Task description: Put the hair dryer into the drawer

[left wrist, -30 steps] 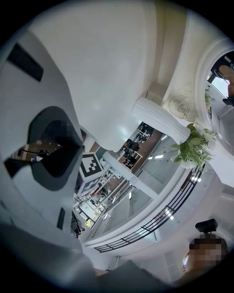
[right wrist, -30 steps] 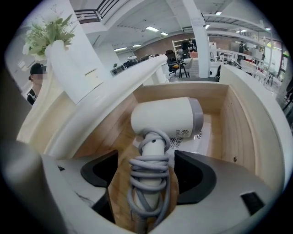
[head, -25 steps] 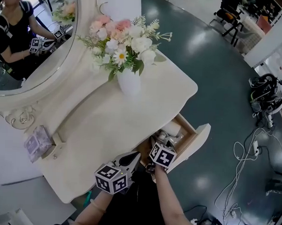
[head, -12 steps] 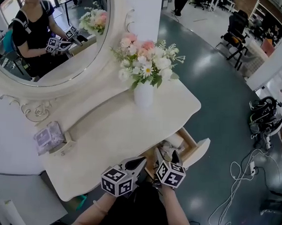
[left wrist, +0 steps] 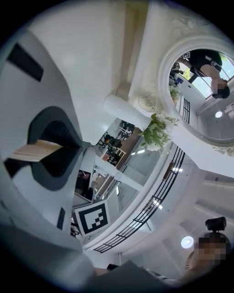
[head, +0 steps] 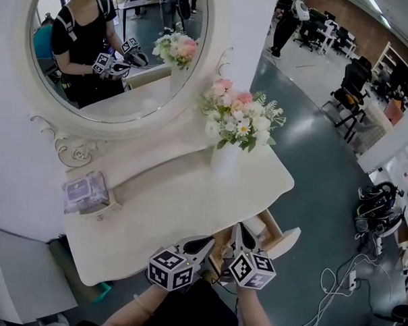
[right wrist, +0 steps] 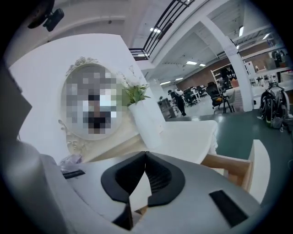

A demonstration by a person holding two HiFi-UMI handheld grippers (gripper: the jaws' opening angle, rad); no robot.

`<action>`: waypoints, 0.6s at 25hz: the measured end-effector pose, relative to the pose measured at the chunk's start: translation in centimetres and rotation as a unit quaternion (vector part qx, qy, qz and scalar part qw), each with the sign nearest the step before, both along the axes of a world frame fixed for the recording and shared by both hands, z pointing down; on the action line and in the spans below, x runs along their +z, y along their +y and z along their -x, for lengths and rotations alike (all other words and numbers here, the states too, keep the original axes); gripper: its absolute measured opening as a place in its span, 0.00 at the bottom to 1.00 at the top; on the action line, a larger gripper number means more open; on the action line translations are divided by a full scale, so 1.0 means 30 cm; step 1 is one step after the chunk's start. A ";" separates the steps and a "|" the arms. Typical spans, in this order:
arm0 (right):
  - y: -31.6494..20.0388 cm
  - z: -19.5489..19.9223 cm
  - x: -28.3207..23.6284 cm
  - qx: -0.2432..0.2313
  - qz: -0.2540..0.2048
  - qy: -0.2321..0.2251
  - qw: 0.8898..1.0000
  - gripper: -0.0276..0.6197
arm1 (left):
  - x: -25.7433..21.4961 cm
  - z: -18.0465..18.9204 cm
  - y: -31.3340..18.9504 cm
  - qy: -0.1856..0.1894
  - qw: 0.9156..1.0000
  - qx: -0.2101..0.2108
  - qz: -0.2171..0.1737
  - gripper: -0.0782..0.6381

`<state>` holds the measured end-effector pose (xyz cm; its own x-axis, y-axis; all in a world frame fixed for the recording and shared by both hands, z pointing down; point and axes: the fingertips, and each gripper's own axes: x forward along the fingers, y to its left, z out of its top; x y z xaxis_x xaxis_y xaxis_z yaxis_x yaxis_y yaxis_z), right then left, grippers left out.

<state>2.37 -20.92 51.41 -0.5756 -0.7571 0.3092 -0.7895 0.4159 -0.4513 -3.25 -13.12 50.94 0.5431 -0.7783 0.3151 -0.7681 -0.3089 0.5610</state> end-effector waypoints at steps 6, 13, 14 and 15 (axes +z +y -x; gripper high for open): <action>-0.003 0.078 -0.111 -0.047 -0.043 -0.043 0.997 0.04 | -0.055 0.081 0.018 -0.002 0.999 -0.040 -0.018 0.12; 0.018 0.200 -0.234 -0.107 -0.093 -0.042 0.989 0.04 | -0.089 0.152 0.036 -0.013 0.996 -0.078 -0.028 0.12; 0.026 0.210 -0.249 -0.116 -0.097 -0.049 0.987 0.03 | -0.096 0.157 0.036 -0.015 0.996 -0.081 -0.032 0.12; 0.034 0.216 -0.262 -0.126 -0.102 -0.055 0.985 0.03 | -0.103 0.161 0.037 -0.016 0.996 -0.083 -0.035 0.12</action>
<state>-4.11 -19.91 43.55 -0.7745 -0.6261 0.0910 -0.6008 0.6828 -0.4157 -8.08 -12.01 47.87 0.3954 -0.8772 0.2725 -0.8293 -0.2134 0.5164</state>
